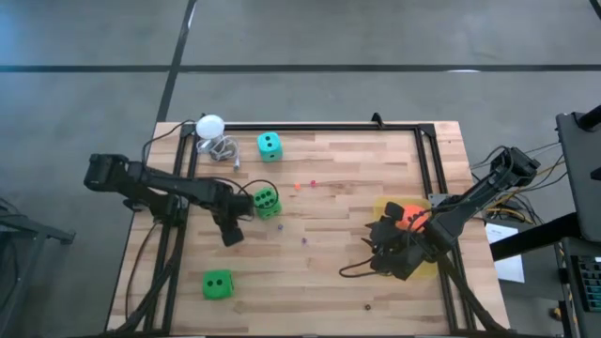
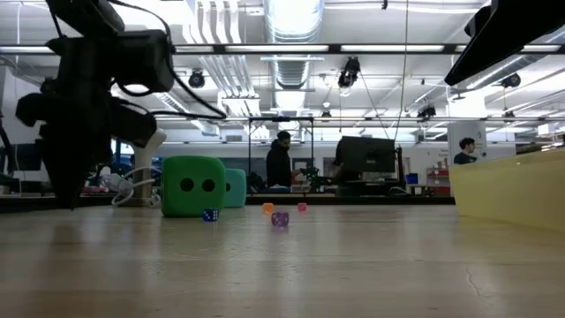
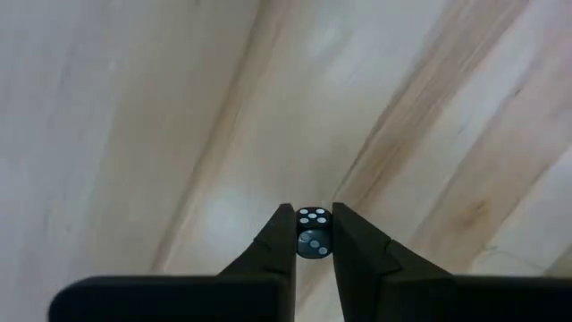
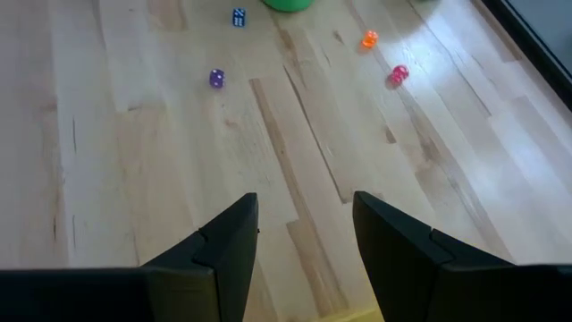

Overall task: Pick & Place Dice
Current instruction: Put the top small black dice into the yellow bin

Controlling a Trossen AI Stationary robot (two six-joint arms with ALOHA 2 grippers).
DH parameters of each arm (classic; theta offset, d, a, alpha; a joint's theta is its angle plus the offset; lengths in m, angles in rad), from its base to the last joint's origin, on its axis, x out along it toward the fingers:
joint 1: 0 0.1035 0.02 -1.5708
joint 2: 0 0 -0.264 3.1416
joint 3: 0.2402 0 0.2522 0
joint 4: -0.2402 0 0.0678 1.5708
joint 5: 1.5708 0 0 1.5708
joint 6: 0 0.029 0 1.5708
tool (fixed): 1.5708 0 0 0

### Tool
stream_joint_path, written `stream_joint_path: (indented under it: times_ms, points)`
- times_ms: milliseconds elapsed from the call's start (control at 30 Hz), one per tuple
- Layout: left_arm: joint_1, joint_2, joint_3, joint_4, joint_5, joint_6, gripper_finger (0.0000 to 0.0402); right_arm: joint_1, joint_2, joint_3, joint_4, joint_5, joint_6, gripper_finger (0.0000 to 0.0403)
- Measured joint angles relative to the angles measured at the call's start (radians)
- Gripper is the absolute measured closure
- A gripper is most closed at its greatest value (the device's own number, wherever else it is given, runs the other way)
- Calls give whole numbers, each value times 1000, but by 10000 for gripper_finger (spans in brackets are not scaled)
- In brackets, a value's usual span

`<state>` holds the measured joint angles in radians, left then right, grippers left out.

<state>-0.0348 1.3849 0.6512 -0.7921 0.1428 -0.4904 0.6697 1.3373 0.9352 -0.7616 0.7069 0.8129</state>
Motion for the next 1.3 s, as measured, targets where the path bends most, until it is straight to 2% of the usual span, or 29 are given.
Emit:
stream_joint_path:
  times_ms: [200, 367, 467, 633, 767, 867, 1000, 1067, 1200, 1300]
  points:
    - [-20, -37, 61, 31, 38, 32, 358, 0, 0, 0, 12, 17, -35, 225]
    - [-27, -105, 82, 199, 96, 49, 358, 0, 0, 0, 55, 114, -111, 225]
    - [-34, -153, 69, 395, 104, 49, 358, 0, 0, 0, 98, 198, -191, 225]
    - [-53, -197, 9, 865, 105, 47, 358, 0, 0, 0, 230, 339, -422, 225]
    - [-53, -186, -49, 1211, 87, -39, 358, -4, 7, 0, 421, 386, -757, 225]
    - [-52, -169, -70, 1361, 39, -120, 358, -8, 8, 0, 614, 430, -1022, 225]
    - [-52, -148, -65, 1432, -11, -160, 358, -22, 8, -1, 859, 416, -1237, 225]
    - [-52, -142, -61, 1468, -19, -172, 358, -30, 6, -1, 954, 371, -1321, 225]
    - [-52, -130, -62, 1514, -20, -172, 358, -67, 34, -1, 1104, 220, -1400, 225]
    - [-53, -131, -62, 1514, -2, -175, 358, -102, 72, 7, 1175, 178, -1424, 225]
